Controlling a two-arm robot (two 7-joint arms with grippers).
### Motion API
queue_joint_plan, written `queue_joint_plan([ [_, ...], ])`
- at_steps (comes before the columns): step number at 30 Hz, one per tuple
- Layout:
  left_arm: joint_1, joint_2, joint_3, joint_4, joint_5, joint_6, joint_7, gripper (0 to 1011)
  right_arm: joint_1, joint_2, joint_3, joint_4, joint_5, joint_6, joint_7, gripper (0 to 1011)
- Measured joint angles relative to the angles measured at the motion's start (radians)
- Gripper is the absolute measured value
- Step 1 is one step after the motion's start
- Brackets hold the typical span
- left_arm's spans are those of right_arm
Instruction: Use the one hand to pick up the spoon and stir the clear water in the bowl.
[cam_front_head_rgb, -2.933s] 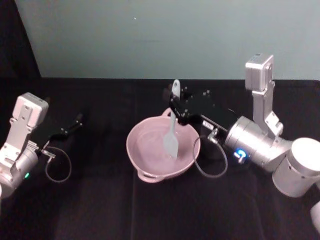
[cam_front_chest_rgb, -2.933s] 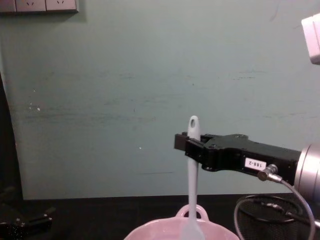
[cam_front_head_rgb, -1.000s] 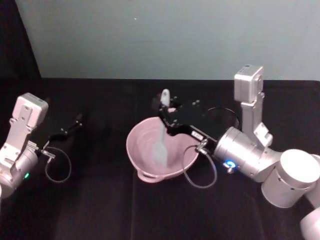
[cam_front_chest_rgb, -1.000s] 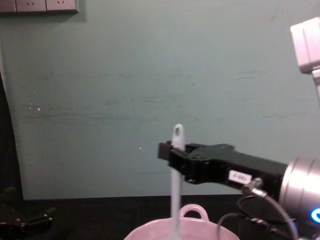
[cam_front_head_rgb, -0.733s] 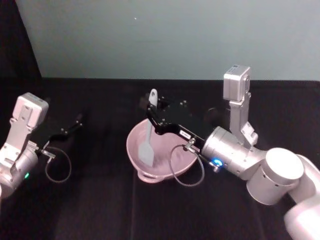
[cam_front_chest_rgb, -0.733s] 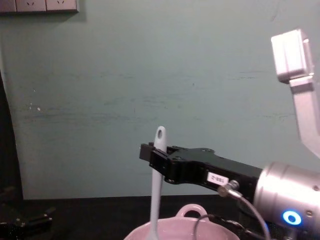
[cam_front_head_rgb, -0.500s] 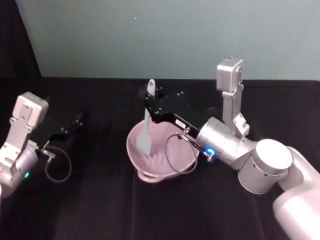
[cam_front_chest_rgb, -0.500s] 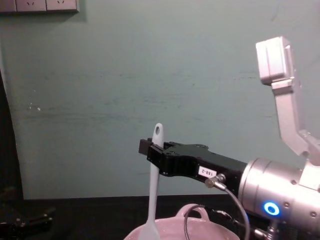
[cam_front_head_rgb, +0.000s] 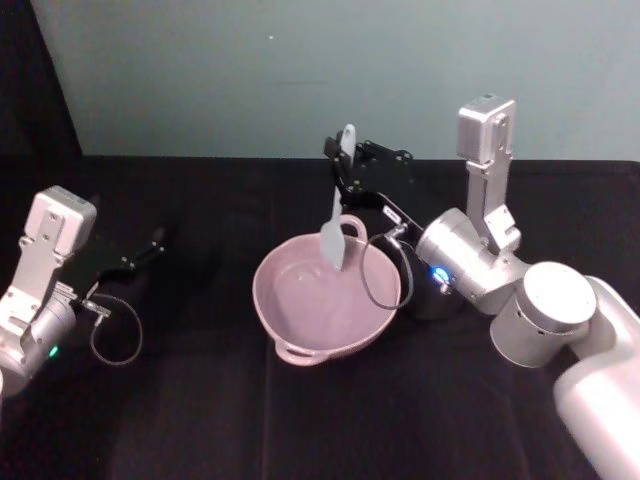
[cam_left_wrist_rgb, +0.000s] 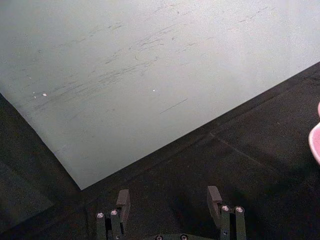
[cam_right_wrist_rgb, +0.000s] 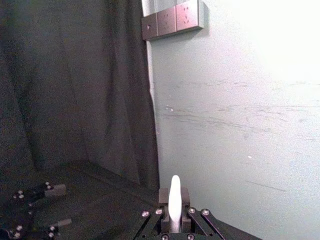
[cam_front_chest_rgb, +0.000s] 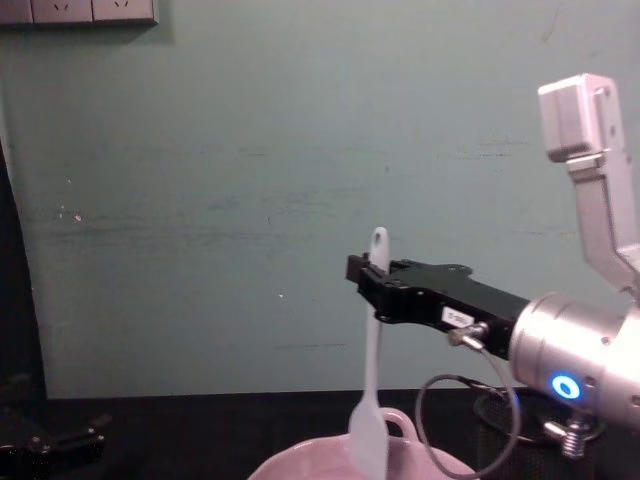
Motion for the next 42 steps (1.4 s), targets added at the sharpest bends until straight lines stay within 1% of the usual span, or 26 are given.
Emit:
queue_joint_plan([
  [4, 0.0, 0.0, 0.0, 0.0, 0.0, 0.0, 0.0, 1011, -0.026, 0.023, 0.015, -0.05, -0.016, 0.025, -0.013, 121],
  [5, 0.0, 0.0, 0.0, 0.0, 0.0, 0.0, 0.0, 1011, -0.039, 0.033, 0.02, -0.075, -0.021, 0.038, -0.015, 121],
  [10, 0.0, 0.0, 0.0, 0.0, 0.0, 0.0, 0.0, 1011, -0.079, 0.066, 0.031, -0.148, -0.027, 0.081, -0.014, 121],
  [11, 0.0, 0.0, 0.0, 0.0, 0.0, 0.0, 0.0, 1011, -0.094, 0.078, 0.035, -0.173, -0.026, 0.096, -0.007, 121],
  [14, 0.0, 0.0, 0.0, 0.0, 0.0, 0.0, 0.0, 1011, -0.116, 0.092, 0.037, -0.205, -0.016, 0.116, 0.007, 121],
  [15, 0.0, 0.0, 0.0, 0.0, 0.0, 0.0, 0.0, 1011, -0.131, 0.101, 0.037, -0.228, -0.006, 0.128, 0.017, 121],
  [18, 0.0, 0.0, 0.0, 0.0, 0.0, 0.0, 0.0, 1011, -0.155, 0.113, 0.031, -0.261, 0.015, 0.145, 0.04, 121],
  [21, 0.0, 0.0, 0.0, 0.0, 0.0, 0.0, 0.0, 1011, -0.167, 0.116, 0.023, -0.273, 0.028, 0.149, 0.052, 121],
  [22, 0.0, 0.0, 0.0, 0.0, 0.0, 0.0, 0.0, 1011, -0.171, 0.116, 0.016, -0.277, 0.035, 0.151, 0.059, 121],
  [26, 0.0, 0.0, 0.0, 0.0, 0.0, 0.0, 0.0, 1011, -0.172, 0.108, -0.01, -0.278, 0.046, 0.155, 0.073, 121],
  [30, 0.0, 0.0, 0.0, 0.0, 0.0, 0.0, 0.0, 1011, -0.152, 0.085, -0.036, -0.247, 0.044, 0.139, 0.076, 121],
  [33, 0.0, 0.0, 0.0, 0.0, 0.0, 0.0, 0.0, 1011, -0.133, 0.069, -0.045, -0.221, 0.036, 0.126, 0.07, 121],
  [34, 0.0, 0.0, 0.0, 0.0, 0.0, 0.0, 0.0, 1011, -0.12, 0.058, -0.05, -0.197, 0.03, 0.117, 0.066, 121],
  [36, 0.0, 0.0, 0.0, 0.0, 0.0, 0.0, 0.0, 1011, -0.105, 0.046, -0.054, -0.175, 0.023, 0.106, 0.062, 121],
  [37, 0.0, 0.0, 0.0, 0.0, 0.0, 0.0, 0.0, 1011, -0.091, 0.034, -0.056, -0.148, 0.013, 0.09, 0.055, 121],
  [39, 0.0, 0.0, 0.0, 0.0, 0.0, 0.0, 0.0, 1011, -0.073, 0.02, -0.057, -0.115, -0.004, 0.066, 0.045, 121],
  [42, 0.0, 0.0, 0.0, 0.0, 0.0, 0.0, 0.0, 1011, -0.046, -0.002, -0.054, -0.061, -0.043, 0.025, 0.018, 121],
])
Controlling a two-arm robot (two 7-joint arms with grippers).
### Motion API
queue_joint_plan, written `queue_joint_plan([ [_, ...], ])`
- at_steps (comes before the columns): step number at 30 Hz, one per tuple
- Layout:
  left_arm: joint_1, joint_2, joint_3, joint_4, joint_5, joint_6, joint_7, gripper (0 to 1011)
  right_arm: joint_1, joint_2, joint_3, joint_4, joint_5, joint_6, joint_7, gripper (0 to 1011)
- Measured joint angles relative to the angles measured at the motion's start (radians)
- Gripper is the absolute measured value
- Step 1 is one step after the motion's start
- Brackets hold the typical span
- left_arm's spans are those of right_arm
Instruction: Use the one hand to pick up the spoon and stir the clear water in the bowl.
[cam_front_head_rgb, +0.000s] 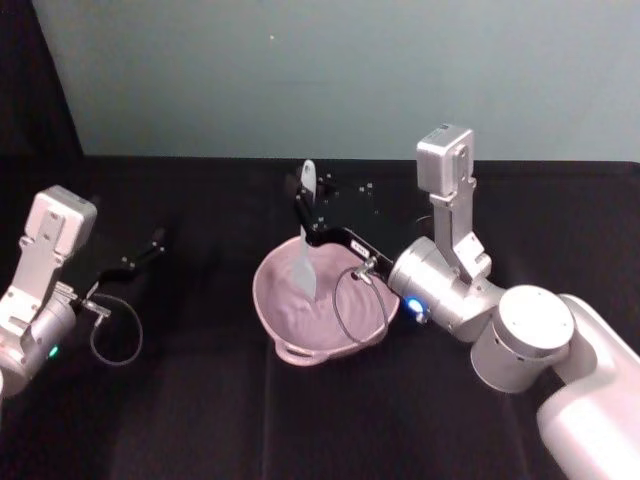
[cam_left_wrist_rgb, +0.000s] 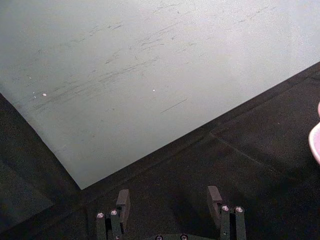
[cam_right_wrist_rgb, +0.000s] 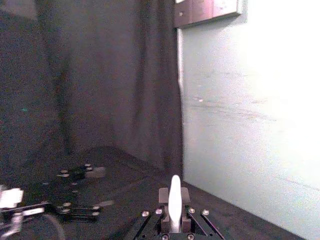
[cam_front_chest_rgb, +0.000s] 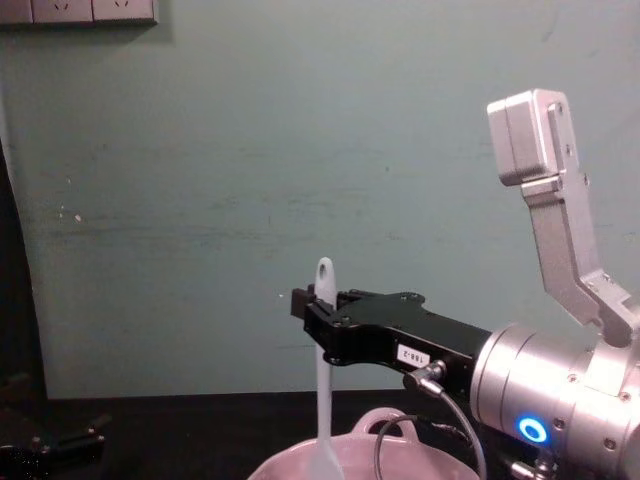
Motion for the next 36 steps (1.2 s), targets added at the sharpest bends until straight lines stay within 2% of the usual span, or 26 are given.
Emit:
queue_joint_plan([
  [5, 0.0, 0.0, 0.0, 0.0, 0.0, 0.0, 0.0, 1011, 0.012, -0.009, 0.016, 0.029, -0.042, -0.028, -0.032, 121],
  [10, 0.0, 0.0, 0.0, 0.0, 0.0, 0.0, 0.0, 1011, 0.006, -0.002, 0.037, 0.023, -0.064, -0.034, -0.048, 121],
  [13, 0.0, 0.0, 0.0, 0.0, 0.0, 0.0, 0.0, 1011, -0.008, 0.011, 0.052, -0.005, -0.073, -0.028, -0.051, 121],
  [19, 0.0, 0.0, 0.0, 0.0, 0.0, 0.0, 0.0, 1011, -0.054, 0.045, 0.079, -0.08, -0.076, 0.017, -0.046, 121],
  [23, 0.0, 0.0, 0.0, 0.0, 0.0, 0.0, 0.0, 1011, -0.096, 0.074, 0.09, -0.145, -0.039, 0.071, -0.011, 121],
  [28, 0.0, 0.0, 0.0, 0.0, 0.0, 0.0, 0.0, 1011, -0.126, 0.091, 0.086, -0.189, 0.009, 0.09, 0.032, 121],
  [33, 0.0, 0.0, 0.0, 0.0, 0.0, 0.0, 0.0, 1011, -0.136, 0.095, 0.065, -0.201, 0.063, 0.103, 0.076, 121],
  [36, 0.0, 0.0, 0.0, 0.0, 0.0, 0.0, 0.0, 1011, -0.131, 0.088, 0.051, -0.191, 0.078, 0.103, 0.087, 121],
])
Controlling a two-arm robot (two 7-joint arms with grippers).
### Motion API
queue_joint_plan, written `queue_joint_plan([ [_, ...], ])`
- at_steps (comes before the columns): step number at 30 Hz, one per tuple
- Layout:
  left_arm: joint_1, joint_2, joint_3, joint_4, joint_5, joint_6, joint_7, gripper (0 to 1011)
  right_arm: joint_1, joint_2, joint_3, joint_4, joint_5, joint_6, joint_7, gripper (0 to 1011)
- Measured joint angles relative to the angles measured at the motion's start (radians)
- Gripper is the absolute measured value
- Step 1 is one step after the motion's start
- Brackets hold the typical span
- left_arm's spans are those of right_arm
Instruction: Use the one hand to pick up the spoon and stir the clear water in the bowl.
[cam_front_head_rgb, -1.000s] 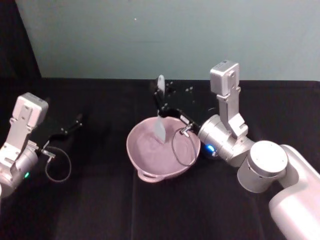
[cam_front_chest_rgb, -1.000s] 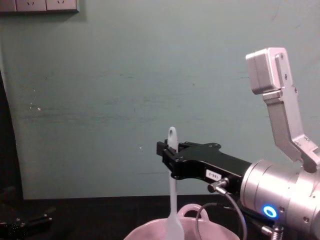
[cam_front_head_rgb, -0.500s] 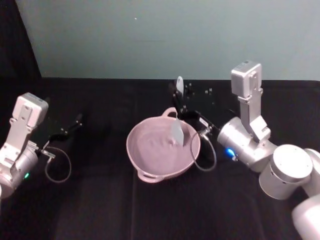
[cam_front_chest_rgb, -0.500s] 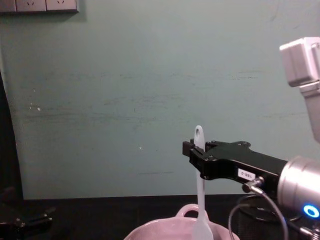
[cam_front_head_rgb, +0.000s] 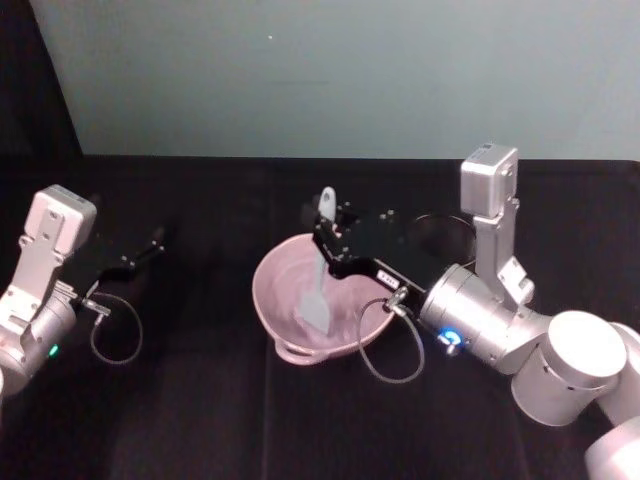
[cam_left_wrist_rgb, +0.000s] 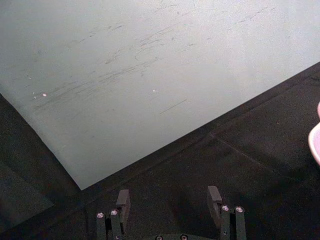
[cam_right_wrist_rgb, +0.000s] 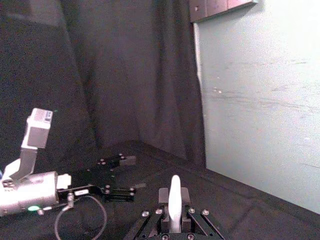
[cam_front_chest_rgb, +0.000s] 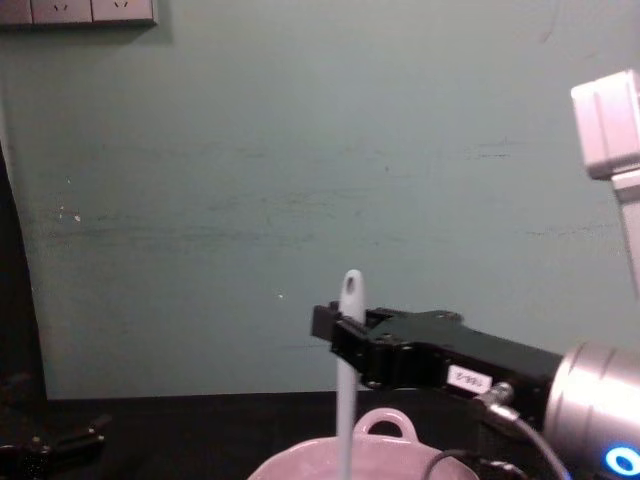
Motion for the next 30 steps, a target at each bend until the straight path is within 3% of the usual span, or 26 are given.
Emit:
queue_joint_plan([
  [8, 0.0, 0.0, 0.0, 0.0, 0.0, 0.0, 0.0, 1011, 0.065, -0.056, -0.045, 0.121, 0.02, -0.06, 0.02, 121],
  [14, 0.0, 0.0, 0.0, 0.0, 0.0, 0.0, 0.0, 1011, 0.109, -0.093, -0.048, 0.202, 0.005, -0.122, 0.002, 121],
  [23, 0.0, 0.0, 0.0, 0.0, 0.0, 0.0, 0.0, 1011, 0.159, -0.124, -0.023, 0.293, -0.07, -0.193, -0.07, 121],
  [30, 0.0, 0.0, 0.0, 0.0, 0.0, 0.0, 0.0, 1011, 0.144, -0.103, -0.006, 0.258, -0.146, -0.19, -0.131, 121],
])
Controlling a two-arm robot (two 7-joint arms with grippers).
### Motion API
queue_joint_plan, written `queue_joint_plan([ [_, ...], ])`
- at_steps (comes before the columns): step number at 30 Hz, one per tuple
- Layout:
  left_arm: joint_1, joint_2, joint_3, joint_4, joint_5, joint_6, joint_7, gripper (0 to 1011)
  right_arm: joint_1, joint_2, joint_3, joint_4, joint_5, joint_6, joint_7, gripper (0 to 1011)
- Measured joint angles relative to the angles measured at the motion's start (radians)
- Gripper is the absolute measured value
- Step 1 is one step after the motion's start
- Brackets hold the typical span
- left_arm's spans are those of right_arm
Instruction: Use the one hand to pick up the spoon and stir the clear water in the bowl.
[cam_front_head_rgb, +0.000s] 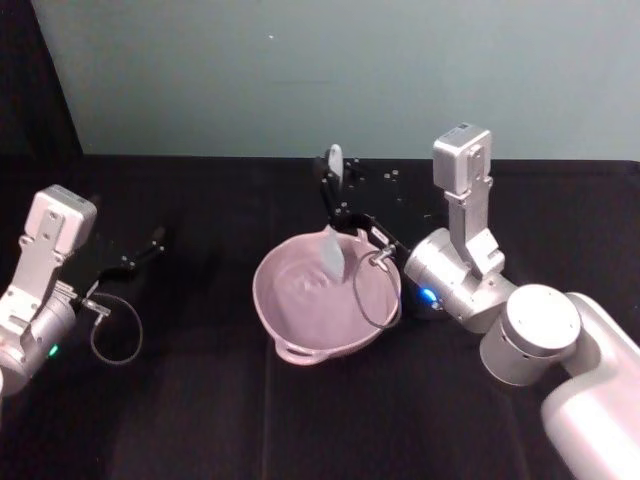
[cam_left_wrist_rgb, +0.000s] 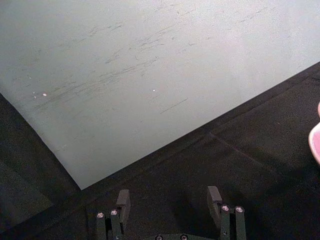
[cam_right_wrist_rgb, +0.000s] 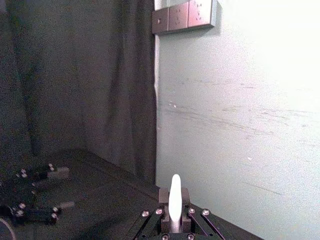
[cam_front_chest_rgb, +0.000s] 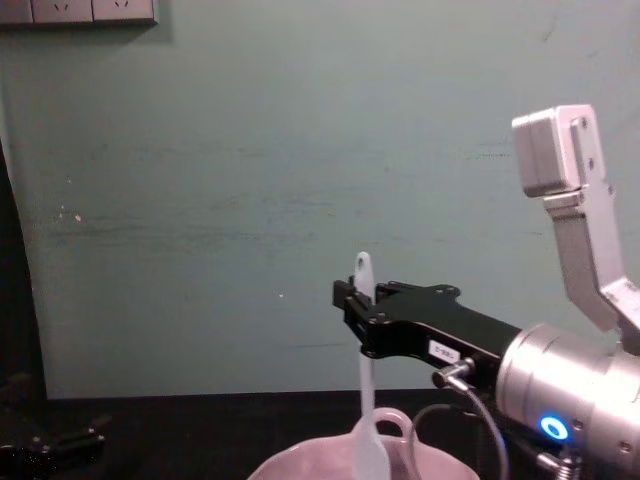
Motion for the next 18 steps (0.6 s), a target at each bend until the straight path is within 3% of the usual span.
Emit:
queue_joint_plan([
  [8, 0.0, 0.0, 0.0, 0.0, 0.0, 0.0, 0.0, 1011, -0.057, 0.051, 0.023, -0.111, -0.024, 0.084, -0.005, 121],
  [18, 0.0, 0.0, 0.0, 0.0, 0.0, 0.0, 0.0, 1011, -0.136, 0.094, 0.035, -0.232, 0.051, 0.164, 0.065, 121],
])
